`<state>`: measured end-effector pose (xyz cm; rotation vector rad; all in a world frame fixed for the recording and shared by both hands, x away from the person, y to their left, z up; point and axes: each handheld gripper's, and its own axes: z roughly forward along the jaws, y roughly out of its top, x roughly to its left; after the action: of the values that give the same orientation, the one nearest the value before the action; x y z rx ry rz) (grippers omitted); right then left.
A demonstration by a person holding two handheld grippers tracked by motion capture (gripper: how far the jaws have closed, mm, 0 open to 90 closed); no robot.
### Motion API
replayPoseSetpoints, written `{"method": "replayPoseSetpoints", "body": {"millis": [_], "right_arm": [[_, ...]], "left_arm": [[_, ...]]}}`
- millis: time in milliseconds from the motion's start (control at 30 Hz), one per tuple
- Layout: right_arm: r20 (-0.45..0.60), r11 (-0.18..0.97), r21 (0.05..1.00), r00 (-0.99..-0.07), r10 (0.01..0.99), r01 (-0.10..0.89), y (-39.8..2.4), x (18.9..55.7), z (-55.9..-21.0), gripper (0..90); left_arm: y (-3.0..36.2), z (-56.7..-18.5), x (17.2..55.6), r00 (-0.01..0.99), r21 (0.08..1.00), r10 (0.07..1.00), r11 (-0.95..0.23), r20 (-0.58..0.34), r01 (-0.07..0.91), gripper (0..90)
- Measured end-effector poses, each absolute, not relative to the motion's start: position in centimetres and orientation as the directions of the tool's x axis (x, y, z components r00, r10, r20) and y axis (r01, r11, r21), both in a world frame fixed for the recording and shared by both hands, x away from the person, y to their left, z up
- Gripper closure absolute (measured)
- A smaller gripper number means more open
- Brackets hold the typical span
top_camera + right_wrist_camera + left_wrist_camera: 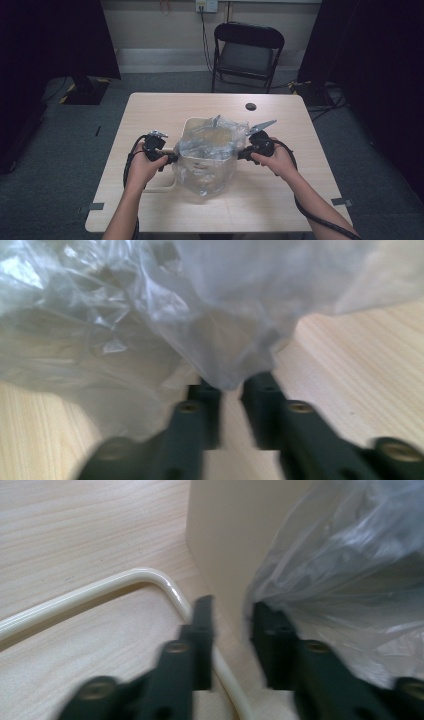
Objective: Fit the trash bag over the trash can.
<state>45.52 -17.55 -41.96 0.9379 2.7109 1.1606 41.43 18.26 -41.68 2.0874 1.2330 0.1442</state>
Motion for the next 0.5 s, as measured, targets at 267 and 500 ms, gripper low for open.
{"method": "replayPoseSetpoints", "body": {"millis": [267,500], "right_arm": [[0.16,0.513,0.698,-0.807,0.568,0.5,-19.0,44.9,-40.6,43.9],[0.141,0.475,0.736,-0.795,0.59,0.483,-20.3,44.5,-37.8,34.9]], "left_arm": [[19.5,-39.9,40.4,0.541,0.647,0.812,-0.294,-0.219,0.703,30.7],[20.4,-36.1,39.6,0.535,0.696,0.821,-0.265,-0.201,0.668,28.0]]}}
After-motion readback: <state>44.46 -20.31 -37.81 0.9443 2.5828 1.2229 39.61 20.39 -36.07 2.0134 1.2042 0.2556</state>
